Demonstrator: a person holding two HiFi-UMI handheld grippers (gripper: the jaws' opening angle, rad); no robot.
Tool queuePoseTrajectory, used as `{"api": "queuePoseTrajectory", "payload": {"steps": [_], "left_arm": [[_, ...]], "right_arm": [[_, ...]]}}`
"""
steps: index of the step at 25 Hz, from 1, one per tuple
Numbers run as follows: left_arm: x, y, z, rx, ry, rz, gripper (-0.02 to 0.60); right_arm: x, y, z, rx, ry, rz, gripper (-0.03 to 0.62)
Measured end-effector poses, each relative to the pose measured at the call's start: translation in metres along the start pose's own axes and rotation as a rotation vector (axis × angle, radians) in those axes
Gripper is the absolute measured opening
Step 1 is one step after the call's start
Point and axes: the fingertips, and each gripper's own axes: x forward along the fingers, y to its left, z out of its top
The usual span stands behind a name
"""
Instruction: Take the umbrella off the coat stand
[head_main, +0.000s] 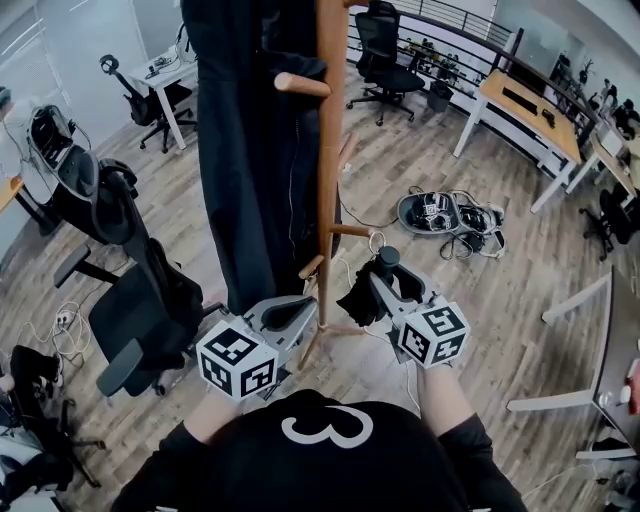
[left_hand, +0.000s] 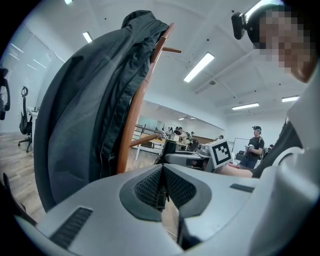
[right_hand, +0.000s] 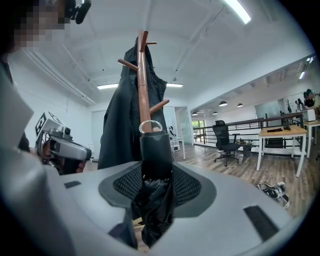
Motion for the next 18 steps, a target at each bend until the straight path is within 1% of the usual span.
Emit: {"api": "queuePoseTrajectory", "payload": {"steps": [4, 8, 11, 15, 18], "left_arm": [[-0.001, 0.002, 0.003, -0.008, -0.009, -0.007, 0.017], [0.001, -0.003, 0.007, -0.001, -0.013, -0.039, 0.017], [-0.003, -0.012, 0.011, 0.008, -0.017, -0.067, 0.017], [-0.020, -0.024, 0.016, 0.021, -0.025, -0.095, 0.017], [-0.040, -0.030, 0.016, 0.027, -0.022, -0.114, 0.017]], "right_arm": [[-0.013, 0.011, 0.005, 0.011, -0.007, 0.017, 0.192], [-0.029, 0.021, 0.011, 0.018, -0.019, 0.025, 0.192], [-0.045, 0.032, 0.015, 0.007, -0.020, 0.012, 0.192], [-0.068, 0.054, 0.025, -0.002, -0.040, -0.010, 0.192], [-0.079, 0.080, 0.032, 0.005, -0.052, -0.017, 0.192]]}}
